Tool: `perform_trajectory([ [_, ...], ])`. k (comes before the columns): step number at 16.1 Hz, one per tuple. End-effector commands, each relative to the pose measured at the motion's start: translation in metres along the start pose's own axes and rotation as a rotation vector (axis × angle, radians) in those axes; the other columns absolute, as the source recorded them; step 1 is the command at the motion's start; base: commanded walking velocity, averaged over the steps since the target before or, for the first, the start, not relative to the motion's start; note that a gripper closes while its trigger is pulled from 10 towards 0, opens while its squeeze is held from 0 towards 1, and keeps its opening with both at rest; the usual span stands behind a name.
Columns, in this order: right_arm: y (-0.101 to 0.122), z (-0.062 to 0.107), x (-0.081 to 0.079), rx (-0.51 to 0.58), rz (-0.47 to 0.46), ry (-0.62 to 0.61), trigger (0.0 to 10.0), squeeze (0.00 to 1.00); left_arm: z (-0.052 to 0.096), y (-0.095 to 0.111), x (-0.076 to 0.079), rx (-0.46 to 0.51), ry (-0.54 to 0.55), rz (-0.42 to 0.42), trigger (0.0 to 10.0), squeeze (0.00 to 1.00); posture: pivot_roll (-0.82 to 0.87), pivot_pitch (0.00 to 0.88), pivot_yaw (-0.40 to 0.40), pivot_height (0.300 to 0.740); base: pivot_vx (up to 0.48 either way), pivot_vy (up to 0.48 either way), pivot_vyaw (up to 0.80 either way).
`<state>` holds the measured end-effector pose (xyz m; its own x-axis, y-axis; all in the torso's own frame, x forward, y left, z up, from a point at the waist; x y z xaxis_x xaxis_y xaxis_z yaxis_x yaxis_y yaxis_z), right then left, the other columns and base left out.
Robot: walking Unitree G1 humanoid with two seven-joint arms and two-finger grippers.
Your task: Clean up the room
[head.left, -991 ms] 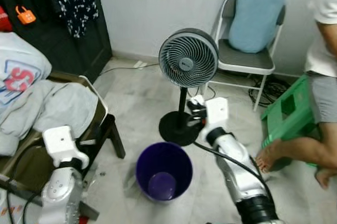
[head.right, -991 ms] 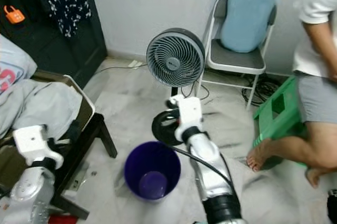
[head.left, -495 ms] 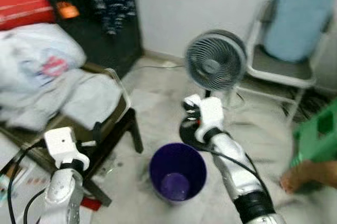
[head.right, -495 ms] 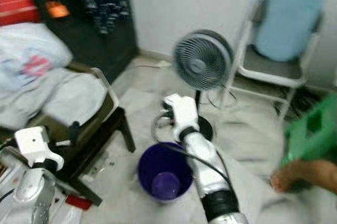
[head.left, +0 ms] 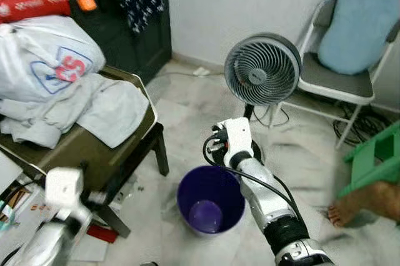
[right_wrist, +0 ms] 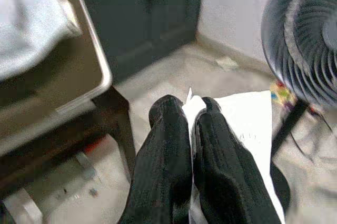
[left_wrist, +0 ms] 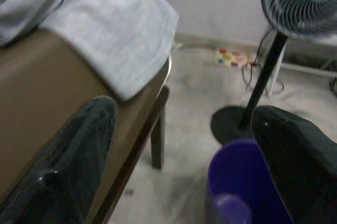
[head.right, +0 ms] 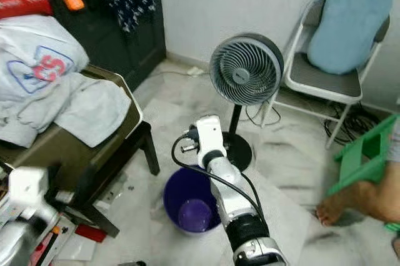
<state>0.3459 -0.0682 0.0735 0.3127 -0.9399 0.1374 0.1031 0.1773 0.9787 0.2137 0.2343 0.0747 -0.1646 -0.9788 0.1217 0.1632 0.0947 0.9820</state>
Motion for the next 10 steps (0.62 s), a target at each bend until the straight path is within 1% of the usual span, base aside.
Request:
perform_trajectory([
  [1, -0.002, -0.003, 0.002, -0.029, -0.004, -0.038, 10.0, 0.0, 0.004, 0.005, 0.0, -0.002, -0.027, -0.013, 10.0, 0.0, 0.06, 0.128, -0.018, 0.74, 0.0, 0.0, 0.0],
  [3, -0.022, 0.0, 0.014, -0.137, 0.014, -0.165, 10.0, 0.0, 0.015, 0.006, 0.0, -0.032, -0.052, -0.033, 10.0, 0.0, 0.08, 0.162, 0.016, 0.74, 0.0, 0.0, 0.0],
  [4, -0.027, 0.002, 0.019, -0.157, 0.027, -0.215, 10.0, 0.0, 0.02, 0.007, 0.0, -0.047, -0.068, -0.045, 10.0, 0.0, 0.09, 0.175, 0.029, 0.74, 0.0, 0.0, 0.0],
  [5, -0.028, 0.002, 0.019, -0.16, 0.017, -0.22, 10.0, 0.0, 0.021, 0.007, 0.0, -0.05, -0.07, -0.049, 10.0, 0.0, 0.09, 0.175, 0.029, 0.74, 0.0, 0.0, 0.0],
  [7, -0.038, 0.006, 0.019, -0.187, -0.025, -0.262, 10.0, 0.0, 0.033, 0.01, -0.004, -0.079, -0.069, -0.067, 10.0, 0.0, 0.11, 0.218, 0.072, 0.74, 0.0, 0.0, 0.0],
  [9, -0.043, 0.008, 0.024, -0.199, -0.019, -0.286, 10.0, 0.0, 0.04, 0.013, -0.007, -0.095, -0.064, -0.08, 10.0, 0.0, 0.13, 0.24, 0.109, 0.74, 0.0, 0.0, 0.0],
  [10, -0.047, 0.01, 0.027, -0.212, -0.073, -0.311, 10.0, 0.0, 0.043, 0.015, -0.009, -0.106, -0.062, -0.091, 10.0, 0.0, 0.13, 0.248, 0.124, 0.74, 0.0, 0.0, 0.0],
])
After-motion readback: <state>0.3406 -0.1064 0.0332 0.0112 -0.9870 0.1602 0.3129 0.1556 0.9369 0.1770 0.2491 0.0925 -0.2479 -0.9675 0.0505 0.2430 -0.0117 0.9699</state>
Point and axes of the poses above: a point about 5 cm out from each wrist's last joint towards the gripper, its own z axis pointing back from the gripper into the wrist, its own y axis along the axis of the wrist's last joint, x = y × z, the point moved 2 cm from there along -z, pointing out of the wrist towards the gripper, and after that the axes turned 6 degrees about z, right-handed, at the moved point
